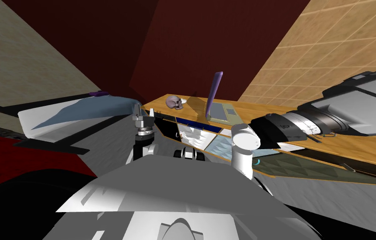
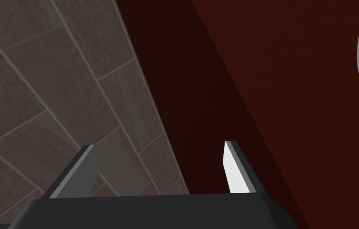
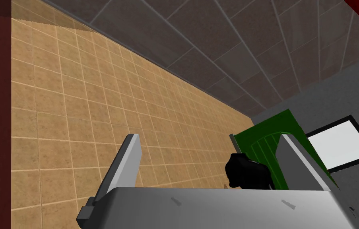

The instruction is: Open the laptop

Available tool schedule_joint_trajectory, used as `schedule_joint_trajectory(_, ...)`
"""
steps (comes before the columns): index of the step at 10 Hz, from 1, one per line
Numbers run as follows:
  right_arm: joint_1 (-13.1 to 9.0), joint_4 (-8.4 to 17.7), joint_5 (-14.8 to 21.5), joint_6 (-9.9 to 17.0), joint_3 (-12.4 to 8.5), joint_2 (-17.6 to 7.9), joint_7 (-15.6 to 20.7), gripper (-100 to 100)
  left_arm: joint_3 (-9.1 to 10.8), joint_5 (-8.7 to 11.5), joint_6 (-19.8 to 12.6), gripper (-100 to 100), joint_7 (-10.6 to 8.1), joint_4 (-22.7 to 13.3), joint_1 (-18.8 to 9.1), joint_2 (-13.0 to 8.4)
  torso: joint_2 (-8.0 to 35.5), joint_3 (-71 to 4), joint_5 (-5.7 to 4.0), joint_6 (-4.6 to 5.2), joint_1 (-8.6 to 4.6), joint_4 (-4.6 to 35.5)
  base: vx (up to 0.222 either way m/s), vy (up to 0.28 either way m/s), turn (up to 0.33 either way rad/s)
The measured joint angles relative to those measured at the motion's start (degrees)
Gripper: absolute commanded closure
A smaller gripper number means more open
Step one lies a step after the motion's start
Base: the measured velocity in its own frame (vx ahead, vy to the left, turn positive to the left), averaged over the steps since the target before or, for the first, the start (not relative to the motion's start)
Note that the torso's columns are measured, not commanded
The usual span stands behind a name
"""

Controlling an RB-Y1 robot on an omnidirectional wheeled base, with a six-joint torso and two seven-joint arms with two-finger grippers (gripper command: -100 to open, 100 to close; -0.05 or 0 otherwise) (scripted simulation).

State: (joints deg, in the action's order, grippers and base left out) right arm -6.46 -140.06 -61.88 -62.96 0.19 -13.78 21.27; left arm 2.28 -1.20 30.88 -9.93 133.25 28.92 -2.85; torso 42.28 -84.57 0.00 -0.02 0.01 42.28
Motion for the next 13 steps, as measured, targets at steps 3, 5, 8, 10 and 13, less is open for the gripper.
schedule_joint_trajectory(3, -2.70, 0.08, -4.48, -1.62, -0.31, -0.03, 1.12, -100, 0.00, 0.00, 0.00, 0, 0.00, 0.00, 0.00, 0.00, 0.01, 0.01, 0.00, 0.00, 0.01, 0.00, -0.004, 0.000, 0.066)
schedule_joint_trajectory(5, -4.99, -0.02, -7.83, -3.25, -0.49, -0.01, 2.14, -100, 0.00, 0.00, 0.00, 0, 0.00, 0.00, 0.00, 0.00, 0.00, 0.00, 0.00, 0.01, 0.00, 0.00, -0.007, 0.000, 0.100)
schedule_joint_trajectory(8, -7.81, 0.14, -12.60, -4.94, -0.74, 0.06, 3.25, -100, 0.00, 0.00, 0.00, 0, 0.00, 0.00, 0.00, 0.00, 0.00, 0.00, 0.00, 0.00, 0.01, 0.00, -0.005, -0.001, 0.069)
schedule_joint_trajectory(10, -8.75, 0.09, -15.54, -5.77, -0.96, 0.02, 3.73, -100, 0.00, 0.00, 0.00, 0, 0.00, 0.00, 0.01, 0.00, 0.00, 0.01, -0.01, 0.05, -0.02, 0.00, -0.004, 0.000, 0.053)
schedule_joint_trajectory(13, -11.20, -0.05, -20.03, -7.31, -1.33, 0.08, 4.83, -100, 0.00, 0.00, 0.00, 0, 0.00, 0.00, 0.01, 0.00, 0.01, 0.01, -0.01, 0.04, -0.02, 0.00, -0.004, 0.000, 0.080)
